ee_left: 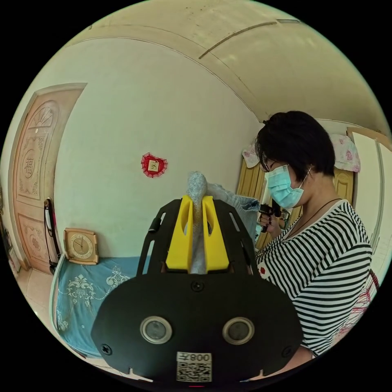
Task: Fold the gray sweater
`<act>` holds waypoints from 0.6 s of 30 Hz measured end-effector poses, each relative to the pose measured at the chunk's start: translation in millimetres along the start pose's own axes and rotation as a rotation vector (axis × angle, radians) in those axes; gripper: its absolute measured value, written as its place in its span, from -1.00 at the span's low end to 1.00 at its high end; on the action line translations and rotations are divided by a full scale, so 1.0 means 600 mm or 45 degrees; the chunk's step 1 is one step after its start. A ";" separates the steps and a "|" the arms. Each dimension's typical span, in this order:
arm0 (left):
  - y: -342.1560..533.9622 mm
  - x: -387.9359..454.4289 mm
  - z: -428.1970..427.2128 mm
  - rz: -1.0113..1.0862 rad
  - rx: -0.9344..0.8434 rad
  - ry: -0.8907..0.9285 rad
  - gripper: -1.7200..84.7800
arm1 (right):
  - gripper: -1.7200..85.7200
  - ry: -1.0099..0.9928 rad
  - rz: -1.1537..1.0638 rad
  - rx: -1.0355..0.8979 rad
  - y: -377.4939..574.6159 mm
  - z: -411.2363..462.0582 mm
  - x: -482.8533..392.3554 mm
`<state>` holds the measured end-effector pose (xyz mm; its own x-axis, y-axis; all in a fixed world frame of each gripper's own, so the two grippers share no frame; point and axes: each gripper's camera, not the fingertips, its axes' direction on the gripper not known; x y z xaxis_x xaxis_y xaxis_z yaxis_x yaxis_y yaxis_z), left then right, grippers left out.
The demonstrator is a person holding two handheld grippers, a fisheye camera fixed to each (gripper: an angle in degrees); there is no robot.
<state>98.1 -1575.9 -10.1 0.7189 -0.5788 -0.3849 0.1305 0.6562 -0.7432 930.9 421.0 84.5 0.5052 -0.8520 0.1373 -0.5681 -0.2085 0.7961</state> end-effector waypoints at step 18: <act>-0.013 0.016 -0.037 0.010 -0.028 -0.171 -0.89 | -0.92 -0.016 -0.108 0.032 0.088 -0.041 0.058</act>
<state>88.8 -1597.4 -19.9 0.8050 -0.5029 -0.3147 0.1107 0.6485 -0.7531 934.6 392.5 145.6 0.5437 -0.8370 0.0624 -0.5398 -0.2917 0.7896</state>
